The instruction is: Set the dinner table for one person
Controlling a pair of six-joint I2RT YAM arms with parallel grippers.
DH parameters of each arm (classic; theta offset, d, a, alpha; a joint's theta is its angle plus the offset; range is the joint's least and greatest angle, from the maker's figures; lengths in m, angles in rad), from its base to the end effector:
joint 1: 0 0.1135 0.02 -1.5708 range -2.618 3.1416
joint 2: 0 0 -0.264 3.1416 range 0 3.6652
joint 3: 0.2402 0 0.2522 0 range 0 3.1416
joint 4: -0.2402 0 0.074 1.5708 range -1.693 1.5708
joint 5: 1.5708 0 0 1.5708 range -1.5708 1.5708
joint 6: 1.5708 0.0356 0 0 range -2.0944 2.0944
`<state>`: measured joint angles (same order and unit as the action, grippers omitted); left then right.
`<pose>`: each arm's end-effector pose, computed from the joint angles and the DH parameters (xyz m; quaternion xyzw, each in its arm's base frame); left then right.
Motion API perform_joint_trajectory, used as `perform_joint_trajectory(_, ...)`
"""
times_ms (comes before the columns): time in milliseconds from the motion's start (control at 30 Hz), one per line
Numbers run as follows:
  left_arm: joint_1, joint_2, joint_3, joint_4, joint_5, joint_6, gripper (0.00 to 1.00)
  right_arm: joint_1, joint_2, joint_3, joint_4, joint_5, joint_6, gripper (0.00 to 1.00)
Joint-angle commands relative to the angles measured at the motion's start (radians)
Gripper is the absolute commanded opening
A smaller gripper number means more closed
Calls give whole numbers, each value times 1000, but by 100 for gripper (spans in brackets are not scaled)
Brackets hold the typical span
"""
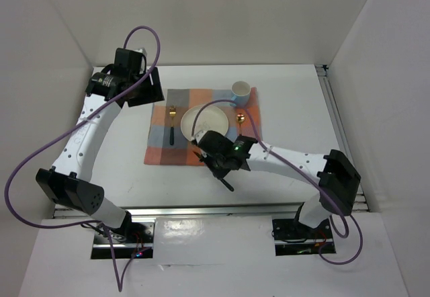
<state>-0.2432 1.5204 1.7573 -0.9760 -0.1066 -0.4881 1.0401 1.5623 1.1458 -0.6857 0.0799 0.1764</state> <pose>0.3033 -0.0714 0.4193 -0.1329 0.9040 -0.0987 0.3942 0.1621 0.2707 0.2356 -0.3984 0.8866 0.1007 0.2126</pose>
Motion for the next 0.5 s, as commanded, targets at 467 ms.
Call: perform_joint_trajectory(467,15,-40,-35,23,-21,-21,76,-609,171,173,135,31,209,0)
